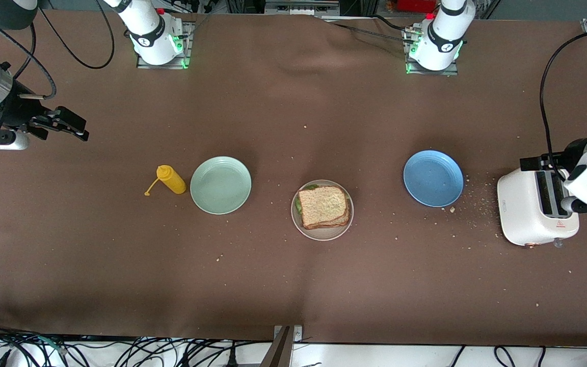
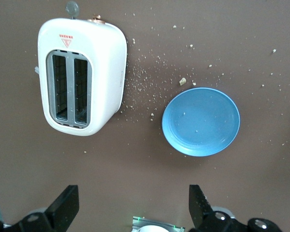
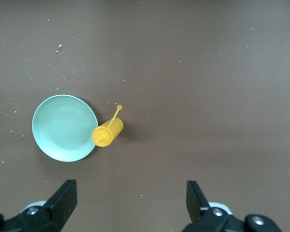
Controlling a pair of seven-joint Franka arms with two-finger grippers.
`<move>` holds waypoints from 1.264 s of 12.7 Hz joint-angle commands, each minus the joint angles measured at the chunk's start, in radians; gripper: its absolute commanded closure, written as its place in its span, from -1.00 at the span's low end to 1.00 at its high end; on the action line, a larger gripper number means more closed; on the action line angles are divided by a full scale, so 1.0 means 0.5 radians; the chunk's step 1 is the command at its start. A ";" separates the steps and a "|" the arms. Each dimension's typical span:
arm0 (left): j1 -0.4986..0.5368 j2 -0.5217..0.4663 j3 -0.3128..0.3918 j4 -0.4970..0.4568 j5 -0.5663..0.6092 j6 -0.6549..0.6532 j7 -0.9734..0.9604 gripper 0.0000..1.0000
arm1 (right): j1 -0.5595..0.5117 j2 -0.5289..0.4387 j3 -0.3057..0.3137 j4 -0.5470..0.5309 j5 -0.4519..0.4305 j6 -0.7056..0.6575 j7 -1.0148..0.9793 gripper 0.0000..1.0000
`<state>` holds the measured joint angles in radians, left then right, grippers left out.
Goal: Make sandwich in beige plate with both arms
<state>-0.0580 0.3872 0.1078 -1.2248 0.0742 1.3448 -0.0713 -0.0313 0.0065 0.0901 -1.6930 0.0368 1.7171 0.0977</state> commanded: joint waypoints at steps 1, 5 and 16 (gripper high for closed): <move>-0.004 -0.544 -0.028 -0.645 0.045 0.469 -0.008 -0.99 | 0.007 -0.120 0.010 -0.068 -0.089 0.005 -0.015 -1.00; -0.022 -0.734 -0.053 -0.679 0.017 0.404 -0.005 -1.00 | 0.081 -0.160 -0.054 -0.099 -0.071 -0.054 -0.033 -1.00; 0.002 -0.725 -0.120 -0.655 -0.130 0.256 0.047 -1.00 | 0.081 -0.062 -0.067 -0.010 -0.071 -0.075 -0.042 -1.00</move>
<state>-0.0665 0.0259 0.0473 -1.5629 0.0528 1.4865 -0.0692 -0.0078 -0.0351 0.0713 -1.7195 0.0109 1.6825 0.0923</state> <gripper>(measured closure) 0.000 0.000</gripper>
